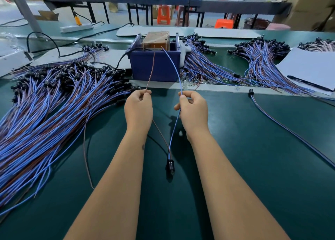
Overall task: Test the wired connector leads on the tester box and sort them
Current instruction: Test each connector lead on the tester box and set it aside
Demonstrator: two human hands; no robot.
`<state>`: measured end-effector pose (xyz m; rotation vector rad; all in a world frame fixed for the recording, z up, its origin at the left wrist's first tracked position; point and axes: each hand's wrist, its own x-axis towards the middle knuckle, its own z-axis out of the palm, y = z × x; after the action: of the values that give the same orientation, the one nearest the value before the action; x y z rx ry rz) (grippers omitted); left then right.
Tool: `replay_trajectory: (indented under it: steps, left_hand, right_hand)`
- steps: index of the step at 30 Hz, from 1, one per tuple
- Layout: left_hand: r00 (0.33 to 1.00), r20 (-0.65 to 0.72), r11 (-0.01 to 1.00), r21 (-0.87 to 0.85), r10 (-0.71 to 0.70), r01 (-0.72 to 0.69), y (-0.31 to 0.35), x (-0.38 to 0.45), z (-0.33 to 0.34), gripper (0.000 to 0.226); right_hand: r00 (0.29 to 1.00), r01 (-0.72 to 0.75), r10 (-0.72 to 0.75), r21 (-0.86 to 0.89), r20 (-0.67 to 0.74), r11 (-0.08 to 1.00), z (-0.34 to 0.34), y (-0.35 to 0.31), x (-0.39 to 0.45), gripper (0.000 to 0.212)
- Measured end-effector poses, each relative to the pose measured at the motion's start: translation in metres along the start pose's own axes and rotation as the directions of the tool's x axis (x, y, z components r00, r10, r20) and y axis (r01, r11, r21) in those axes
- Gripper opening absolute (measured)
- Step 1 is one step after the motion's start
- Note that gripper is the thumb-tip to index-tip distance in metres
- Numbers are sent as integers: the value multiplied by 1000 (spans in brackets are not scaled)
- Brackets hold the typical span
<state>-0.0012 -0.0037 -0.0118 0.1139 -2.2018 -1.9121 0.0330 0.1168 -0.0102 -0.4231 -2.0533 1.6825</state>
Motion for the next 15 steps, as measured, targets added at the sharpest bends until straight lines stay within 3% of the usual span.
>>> replay_trajectory:
  steps: [15]
  left_hand:
    - [999, -40, 999, -35, -33, 31, -1, 3, -1, 21]
  right_hand:
    - [999, -31, 31, 43, -9, 999, 1, 1, 2, 14]
